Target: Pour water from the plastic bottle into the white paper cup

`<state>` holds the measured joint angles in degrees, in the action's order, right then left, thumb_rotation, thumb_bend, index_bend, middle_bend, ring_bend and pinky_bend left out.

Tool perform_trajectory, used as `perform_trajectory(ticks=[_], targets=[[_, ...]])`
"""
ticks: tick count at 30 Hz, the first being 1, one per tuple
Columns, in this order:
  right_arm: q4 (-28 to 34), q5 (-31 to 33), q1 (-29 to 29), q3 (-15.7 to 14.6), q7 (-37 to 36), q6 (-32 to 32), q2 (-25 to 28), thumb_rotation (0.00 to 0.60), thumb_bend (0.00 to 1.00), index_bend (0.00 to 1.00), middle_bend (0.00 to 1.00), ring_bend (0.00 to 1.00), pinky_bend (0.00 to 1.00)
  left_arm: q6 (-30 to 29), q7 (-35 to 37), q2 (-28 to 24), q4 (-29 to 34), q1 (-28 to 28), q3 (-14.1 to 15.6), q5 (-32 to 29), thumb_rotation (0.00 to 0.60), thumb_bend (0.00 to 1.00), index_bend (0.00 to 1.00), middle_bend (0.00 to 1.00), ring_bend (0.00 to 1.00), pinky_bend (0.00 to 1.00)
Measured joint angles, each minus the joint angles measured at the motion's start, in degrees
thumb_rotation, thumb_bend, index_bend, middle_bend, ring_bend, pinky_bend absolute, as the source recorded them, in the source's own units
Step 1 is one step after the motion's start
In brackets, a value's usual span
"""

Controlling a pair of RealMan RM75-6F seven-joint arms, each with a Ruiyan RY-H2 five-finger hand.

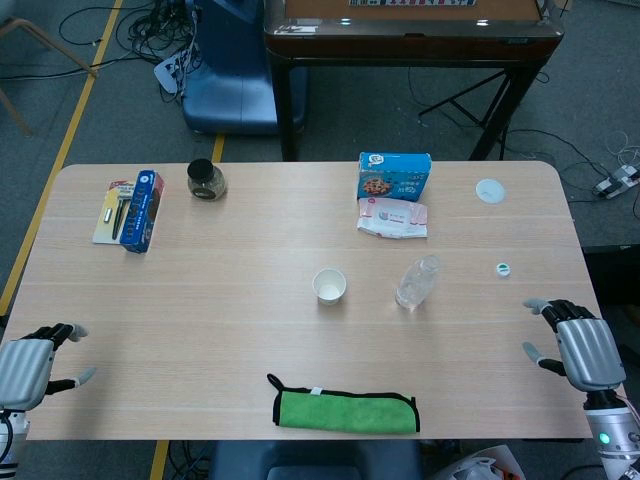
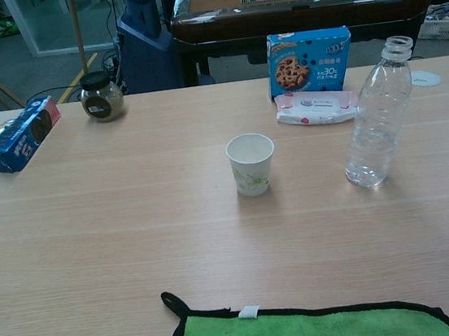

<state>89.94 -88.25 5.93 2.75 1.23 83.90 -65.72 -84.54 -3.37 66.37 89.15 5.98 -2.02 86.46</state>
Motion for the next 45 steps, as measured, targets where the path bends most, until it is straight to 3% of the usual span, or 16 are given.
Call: perform_trajectory(ticks=[9, 15, 20, 31, 45], targets=[[-1.26, 0.43, 0.27, 0.19, -0.59, -0.43, -1.14, 0.600, 0.19, 0.33, 0.40, 0.32, 0.45, 0.16, 0.32, -0.28, 0.42, 0.08, -0.05, -0.20, 0.600, 0.03, 0.44, 0.48, 0.46, 0.61], [-3.09, 1.36, 0.83, 1.06, -1.95, -0.80, -3.02, 0.600, 0.00, 0.33, 0.31, 0.26, 0.45, 0.47, 0.00, -0.18, 0.58, 0.15, 0.06, -0.30, 0.600, 0.03, 0.45, 0.48, 0.46, 0.61], [-4.82, 2.25, 1.95, 1.91, -3.23, -2.09, -4.93, 0.600, 0.00, 0.25, 0.22, 0.20, 0.47, -0.08, -0.01, -0.24, 1.00, -0.01, 0.10, 0.00, 0.600, 0.03, 0.46, 0.49, 0.46, 0.61], [-10.40, 2.89, 6.53, 3.97, -14.08, -6.40, -11.40, 0.600, 0.00, 0.22, 0.21, 0.16, 0.37, -0.03, 0.48, -0.37, 1.42, 0.05, 0.22, 0.32, 0.600, 0.03, 0.47, 0.49, 0.46, 0.61], [-12.90, 5.23, 12.67, 6.56, -15.68, -12.63, -16.92, 0.600, 0.00, 0.19, 0.16, 0.14, 0.34, 0.25, 1.09, -0.42, 1.63, 0.26, 0.28, 0.47, 0.600, 0.03, 0.47, 0.49, 0.46, 0.61]])
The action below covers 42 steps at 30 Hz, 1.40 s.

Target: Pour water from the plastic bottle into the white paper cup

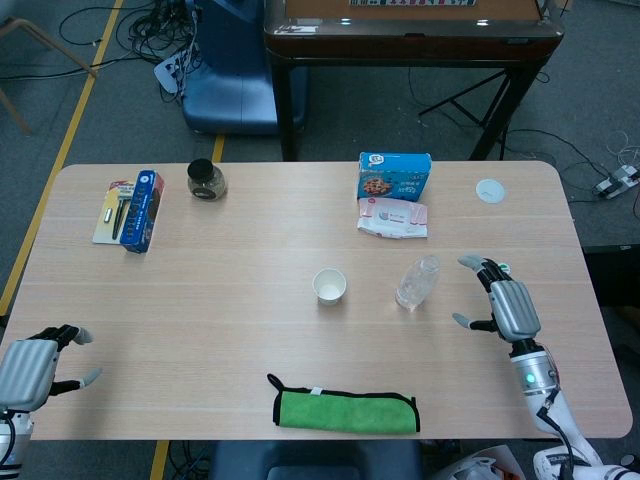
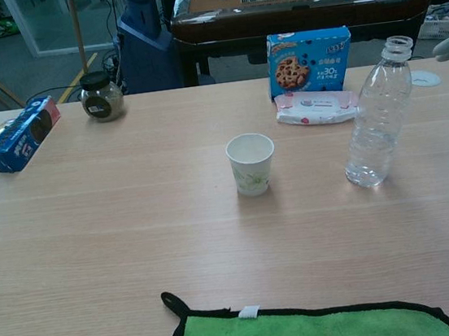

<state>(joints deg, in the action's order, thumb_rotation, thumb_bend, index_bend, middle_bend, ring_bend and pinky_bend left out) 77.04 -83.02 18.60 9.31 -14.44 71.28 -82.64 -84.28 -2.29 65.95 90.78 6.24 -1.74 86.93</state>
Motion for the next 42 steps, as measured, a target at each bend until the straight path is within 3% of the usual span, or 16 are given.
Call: perform_trajectory(ticks=[14, 27, 42], targets=[[-8.02, 1.04, 4.77, 1.02, -4.95, -4.29, -6.04, 0.600, 0.00, 0.19, 0.16, 0.14, 0.33, -0.19, 0.30, -0.53, 0.41, -0.31, 0.10, -0.28, 0.600, 0.03, 0.47, 0.49, 0.46, 0.61], [-17.83, -0.22, 8.11, 0.40, -12.62, -5.55, -12.57, 0.600, 0.00, 0.19, 0.21, 0.14, 0.33, -0.13, 0.62, -0.73, 0.54, -0.38, 0.15, -0.32, 0.600, 0.03, 0.47, 0.49, 0.46, 0.61], [-24.16, -0.88, 10.37, -0.73, -20.85, -7.42, -16.23, 0.600, 0.00, 0.20, 0.25, 0.14, 0.33, -0.13, 0.84, -0.86, 0.73, -0.43, 0.21, -0.27, 0.600, 0.03, 0.47, 0.49, 0.46, 0.61]])
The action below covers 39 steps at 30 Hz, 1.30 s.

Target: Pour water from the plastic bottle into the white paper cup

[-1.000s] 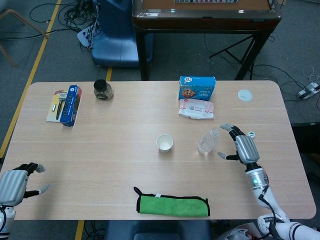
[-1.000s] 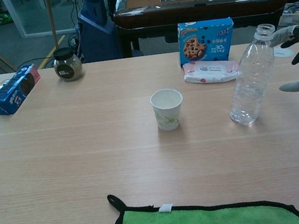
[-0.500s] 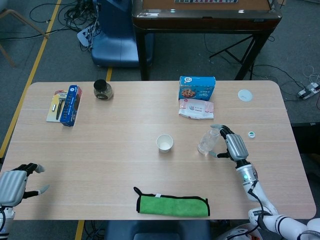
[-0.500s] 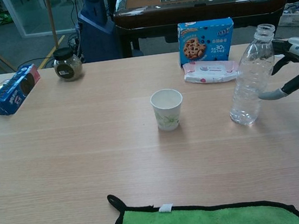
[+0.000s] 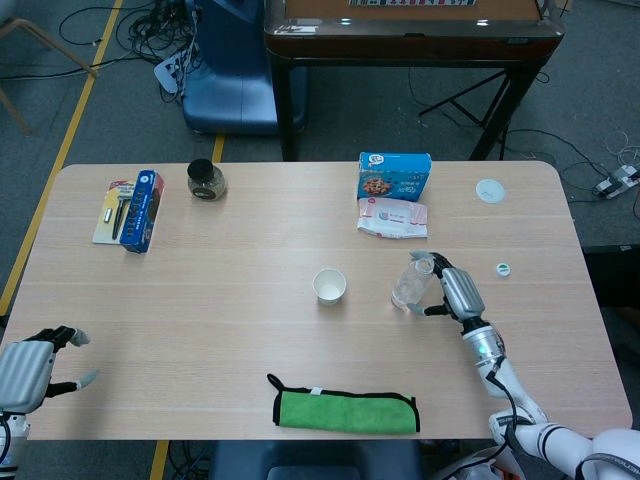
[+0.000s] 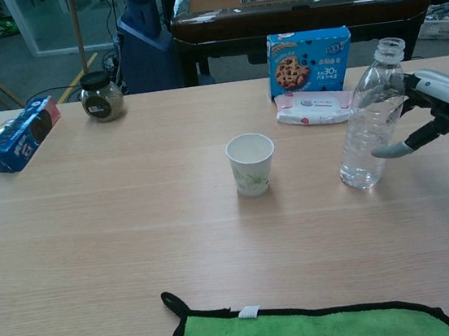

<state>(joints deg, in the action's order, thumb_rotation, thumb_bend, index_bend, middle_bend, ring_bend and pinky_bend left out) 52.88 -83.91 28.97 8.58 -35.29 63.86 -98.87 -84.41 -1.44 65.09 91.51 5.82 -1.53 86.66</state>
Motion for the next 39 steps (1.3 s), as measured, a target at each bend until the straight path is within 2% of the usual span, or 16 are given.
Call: perform_trajectory(ticks=[7, 17, 23, 28, 39], targets=[[-3.02, -0.37, 0.91, -0.28, -2.17, -0.08, -1.56, 0.600, 0.00, 0.25, 0.28, 0.16, 0.33, -0.03, 0.19, -0.06, 0.02, -0.11, 0.03, -0.09, 0.600, 0.03, 0.47, 0.49, 0.46, 0.61], [-4.88, -2.17, 2.89, -2.15, -6.23, -2.07, -2.18, 0.600, 0.00, 0.26, 0.29, 0.18, 0.33, -0.16, 0.63, -0.29, 0.21, -0.24, -0.01, -0.17, 0.600, 0.03, 0.47, 0.49, 0.46, 0.61], [-5.15, -2.84, 4.03, -2.76, -7.19, -2.77, -2.26, 0.600, 0.10, 0.27, 0.29, 0.18, 0.33, -0.17, 0.86, -0.43, 0.29, -0.27, -0.11, -0.31, 0.600, 0.03, 0.47, 0.49, 0.46, 0.61], [-5.57, -2.67, 4.34, -2.81, -7.95, -2.90, -2.74, 0.600, 0.19, 0.31, 0.32, 0.22, 0.34, -0.33, 0.91, -0.56, 0.46, -0.35, -0.13, -0.28, 0.600, 0.03, 0.47, 0.49, 0.46, 0.61], [-7.98, -2.10, 4.44, -2.21, -10.11, -1.16, -4.84, 0.600, 0.25, 0.47, 0.48, 0.38, 0.45, -0.50, 0.96, -0.70, 0.57, -0.51, -0.15, -0.33, 0.600, 0.03, 0.47, 0.49, 0.46, 0.61]])
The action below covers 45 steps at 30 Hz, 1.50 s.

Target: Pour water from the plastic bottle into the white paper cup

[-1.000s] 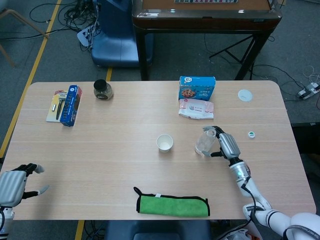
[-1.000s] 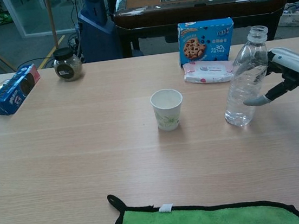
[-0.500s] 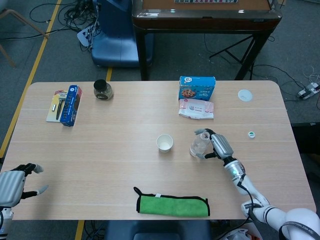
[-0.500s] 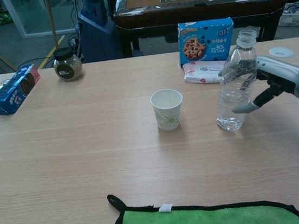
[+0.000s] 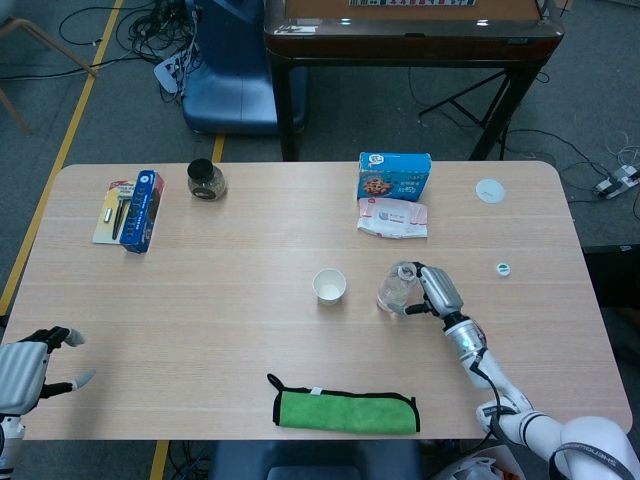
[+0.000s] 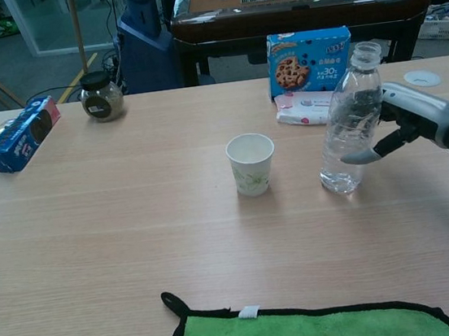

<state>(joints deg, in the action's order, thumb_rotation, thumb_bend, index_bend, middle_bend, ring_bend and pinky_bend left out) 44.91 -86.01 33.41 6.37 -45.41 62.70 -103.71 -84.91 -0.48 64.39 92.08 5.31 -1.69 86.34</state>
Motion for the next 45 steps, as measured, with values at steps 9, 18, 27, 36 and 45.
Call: perform_trajectory(ticks=[9, 18, 27, 36, 45], targets=[[-0.46, 0.30, -0.16, 0.57, 0.38, 1.64, -0.16, 0.600, 0.25, 0.57, 0.57, 0.48, 0.52, -0.03, 0.10, -0.07, 0.08, -0.03, -0.07, -0.07, 0.600, 0.03, 0.47, 0.49, 0.46, 0.61], [1.99, 1.63, 0.60, 2.22, 9.57, 1.81, 1.82, 0.600, 0.25, 0.60, 0.60, 0.51, 0.54, -0.04, 0.40, -0.32, 0.26, -0.05, -0.24, -0.28, 0.600, 0.03, 0.47, 0.49, 0.46, 0.61], [8.92, 4.23, 2.93, 4.80, 28.02, -0.04, 5.34, 0.600, 0.26, 0.60, 0.60, 0.51, 0.54, -0.29, 0.91, -0.75, 0.54, -0.16, -0.46, -0.45, 0.600, 0.03, 0.47, 0.49, 0.46, 0.61], [16.53, 10.68, 6.04, 7.87, 47.91, -4.92, 8.56, 0.600, 0.26, 0.60, 0.60, 0.51, 0.54, -0.80, 1.03, -1.22, 0.75, -0.37, -0.72, -0.56, 0.600, 0.03, 0.47, 0.49, 0.46, 0.61], [21.56, 18.72, 9.26, 9.60, 66.51, -8.24, 9.96, 0.600, 0.26, 0.60, 0.60, 0.51, 0.54, -0.78, 0.59, -1.29, 0.97, -0.39, -0.64, -0.40, 0.600, 0.03, 0.47, 0.49, 0.46, 0.61]])
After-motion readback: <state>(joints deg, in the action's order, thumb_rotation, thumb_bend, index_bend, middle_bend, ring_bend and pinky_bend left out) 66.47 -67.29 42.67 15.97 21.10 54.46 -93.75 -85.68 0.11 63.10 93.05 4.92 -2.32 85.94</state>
